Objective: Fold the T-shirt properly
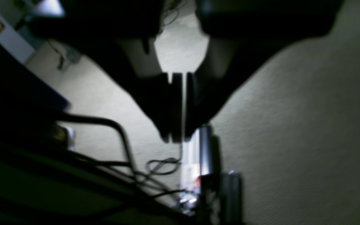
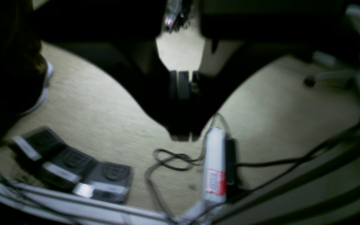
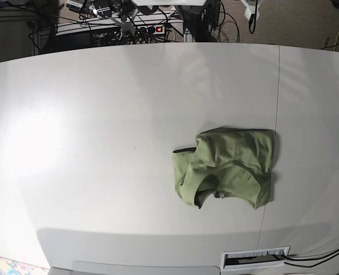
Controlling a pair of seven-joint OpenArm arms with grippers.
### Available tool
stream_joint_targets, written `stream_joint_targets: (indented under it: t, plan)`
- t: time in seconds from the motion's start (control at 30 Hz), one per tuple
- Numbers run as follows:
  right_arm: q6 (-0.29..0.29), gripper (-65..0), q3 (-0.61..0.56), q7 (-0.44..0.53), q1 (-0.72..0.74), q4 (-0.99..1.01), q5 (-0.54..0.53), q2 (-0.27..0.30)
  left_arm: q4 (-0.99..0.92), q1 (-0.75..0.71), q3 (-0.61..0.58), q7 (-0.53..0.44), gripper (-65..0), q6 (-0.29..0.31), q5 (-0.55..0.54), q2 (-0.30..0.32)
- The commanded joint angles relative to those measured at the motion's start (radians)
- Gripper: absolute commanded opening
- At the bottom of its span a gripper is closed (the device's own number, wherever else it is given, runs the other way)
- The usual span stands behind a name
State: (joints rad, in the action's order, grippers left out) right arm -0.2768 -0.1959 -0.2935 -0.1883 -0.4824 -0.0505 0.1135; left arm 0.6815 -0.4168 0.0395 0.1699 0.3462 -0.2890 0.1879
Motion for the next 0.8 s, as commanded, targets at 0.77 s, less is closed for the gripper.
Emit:
stream_joint_targets:
  t: [0.77]
  plan:
    - [0.242,-65.0,0.000,-0.023,-0.005,0.039,-0.047,-0.036,-0.015,0.004,0.001,-0.020,-65.0,-0.223,0.069,-0.159]
